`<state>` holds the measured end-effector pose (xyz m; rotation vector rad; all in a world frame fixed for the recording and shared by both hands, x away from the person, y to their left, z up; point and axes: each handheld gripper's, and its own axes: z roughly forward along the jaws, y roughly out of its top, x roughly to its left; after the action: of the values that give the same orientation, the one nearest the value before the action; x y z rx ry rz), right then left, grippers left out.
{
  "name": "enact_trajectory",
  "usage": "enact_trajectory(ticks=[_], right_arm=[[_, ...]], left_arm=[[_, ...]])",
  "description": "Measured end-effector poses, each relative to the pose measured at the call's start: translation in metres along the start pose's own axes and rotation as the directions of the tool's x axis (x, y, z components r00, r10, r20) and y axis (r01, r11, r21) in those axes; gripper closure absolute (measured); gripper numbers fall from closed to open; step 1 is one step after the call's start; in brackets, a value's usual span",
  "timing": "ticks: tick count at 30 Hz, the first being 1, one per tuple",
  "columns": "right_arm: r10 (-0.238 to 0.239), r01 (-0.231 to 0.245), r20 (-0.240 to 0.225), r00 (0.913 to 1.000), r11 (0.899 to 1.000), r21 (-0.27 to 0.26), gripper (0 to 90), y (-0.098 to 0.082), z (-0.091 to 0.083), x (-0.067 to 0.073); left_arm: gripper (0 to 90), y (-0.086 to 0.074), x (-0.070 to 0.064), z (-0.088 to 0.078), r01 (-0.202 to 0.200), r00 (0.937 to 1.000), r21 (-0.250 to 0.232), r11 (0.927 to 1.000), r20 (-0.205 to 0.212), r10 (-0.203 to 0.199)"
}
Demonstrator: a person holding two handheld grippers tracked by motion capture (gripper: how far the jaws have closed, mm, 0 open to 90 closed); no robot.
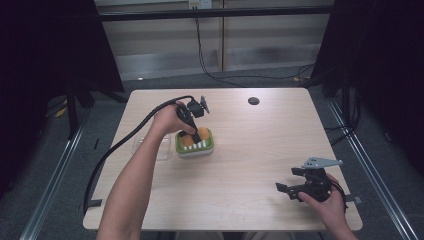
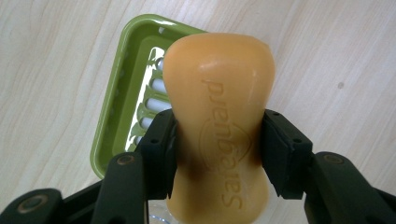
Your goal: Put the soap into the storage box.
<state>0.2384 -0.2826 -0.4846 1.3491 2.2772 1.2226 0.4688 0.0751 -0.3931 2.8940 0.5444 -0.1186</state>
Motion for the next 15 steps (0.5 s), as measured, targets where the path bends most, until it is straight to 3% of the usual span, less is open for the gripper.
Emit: enact_trajectory(ticks=[1,12,15], right_arm=[[-0.001,0.001,0.002,1.0000,1.000,0.000,9.1,-0.0001,-0.0004,-0.0002],[0.003,-0.003,0.002,1.0000,1.000,-0.001,9.1,-0.0001,-0.0007,-0.0002],[0.002,-0.002,0.001,1.0000,1.000,-0.002,9.1,0.0000,-0.0010,-0.0001]], left_arm=[[50.1,-0.0002,-0.0005,0.0009,0.015,0.9999,-0.012,0.9998,0.000,-0.015],[50.1,0.0000,0.0036,0.0007,-0.019,0.9997,0.006,0.9998,-0.013,0.020],[50.1,-0.0002,0.0041,0.0015,-0.012,0.9998,0.006,0.9999,-0.013,0.012]])
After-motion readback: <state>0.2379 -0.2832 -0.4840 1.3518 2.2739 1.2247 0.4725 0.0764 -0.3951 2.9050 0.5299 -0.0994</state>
